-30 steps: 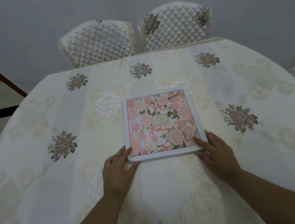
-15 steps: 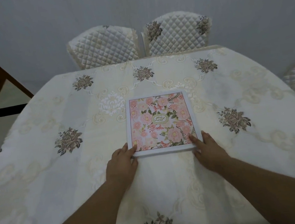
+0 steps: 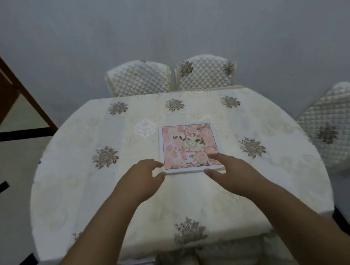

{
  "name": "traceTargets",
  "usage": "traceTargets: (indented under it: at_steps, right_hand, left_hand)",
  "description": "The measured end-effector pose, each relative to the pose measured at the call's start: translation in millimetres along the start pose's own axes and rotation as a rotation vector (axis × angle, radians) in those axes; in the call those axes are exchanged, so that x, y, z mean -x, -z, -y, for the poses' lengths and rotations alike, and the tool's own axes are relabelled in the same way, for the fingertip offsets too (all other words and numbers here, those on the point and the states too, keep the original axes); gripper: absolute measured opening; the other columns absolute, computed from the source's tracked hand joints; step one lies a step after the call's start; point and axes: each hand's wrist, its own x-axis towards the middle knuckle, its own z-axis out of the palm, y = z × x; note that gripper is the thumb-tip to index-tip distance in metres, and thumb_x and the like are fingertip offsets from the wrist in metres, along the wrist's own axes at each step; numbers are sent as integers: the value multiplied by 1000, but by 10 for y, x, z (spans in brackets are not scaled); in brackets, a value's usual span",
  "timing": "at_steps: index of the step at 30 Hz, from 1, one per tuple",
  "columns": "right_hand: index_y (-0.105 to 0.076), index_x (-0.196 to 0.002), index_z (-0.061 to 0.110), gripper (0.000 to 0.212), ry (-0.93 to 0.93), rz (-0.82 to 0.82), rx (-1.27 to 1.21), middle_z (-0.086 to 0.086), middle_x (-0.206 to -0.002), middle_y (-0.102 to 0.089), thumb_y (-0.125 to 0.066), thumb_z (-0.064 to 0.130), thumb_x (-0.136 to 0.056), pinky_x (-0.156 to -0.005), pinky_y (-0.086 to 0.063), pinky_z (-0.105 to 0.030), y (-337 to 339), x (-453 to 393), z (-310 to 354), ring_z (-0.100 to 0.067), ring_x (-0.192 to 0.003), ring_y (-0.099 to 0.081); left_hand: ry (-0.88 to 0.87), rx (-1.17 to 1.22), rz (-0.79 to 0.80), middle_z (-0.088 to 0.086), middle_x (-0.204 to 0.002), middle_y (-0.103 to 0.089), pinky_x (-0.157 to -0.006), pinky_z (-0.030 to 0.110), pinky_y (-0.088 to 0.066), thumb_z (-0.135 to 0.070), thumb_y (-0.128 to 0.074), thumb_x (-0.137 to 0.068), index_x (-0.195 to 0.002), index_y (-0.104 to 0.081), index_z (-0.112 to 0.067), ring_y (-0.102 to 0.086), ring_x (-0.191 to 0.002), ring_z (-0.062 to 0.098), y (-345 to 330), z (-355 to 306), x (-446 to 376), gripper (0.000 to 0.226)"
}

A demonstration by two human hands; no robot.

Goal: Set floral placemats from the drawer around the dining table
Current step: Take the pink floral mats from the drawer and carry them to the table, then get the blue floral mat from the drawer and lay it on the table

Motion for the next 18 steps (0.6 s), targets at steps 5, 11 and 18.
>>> traceTargets:
  at_steps: [5,11,18]
  right_hand:
    - [-36,-150,42,64,89,-29,51,17,-156,-37,-54,63,-92,-111,-36,-34,105,554,454,-8,-139,-40]
    - [-40,-147,41,57,296,-102,106,18,-151,-44,-54,57,-95,-109,-40,-34,152,899,967,-8,-139,-41]
    - [-35,-149,44,57,620,65,183,21,-153,-39,-52,56,-96,-109,-34,-28,101,1218,1412,-5,-140,-37]
  left_hand:
    - [-16,32,-135,-15,-155,-43,-109,27,-33,-55,-50,-99,-138,-56,-41,-43,-138,7,406,146,861,42]
    - [33,34,-261,-16,-152,-44,-114,33,-37,-58,-48,-98,-137,-56,-43,-41,-139,6,684,249,1693,43]
    - [337,106,-466,-20,-141,-53,-102,29,-42,-55,-49,-98,-129,-62,-43,-54,-116,3,586,281,2695,35]
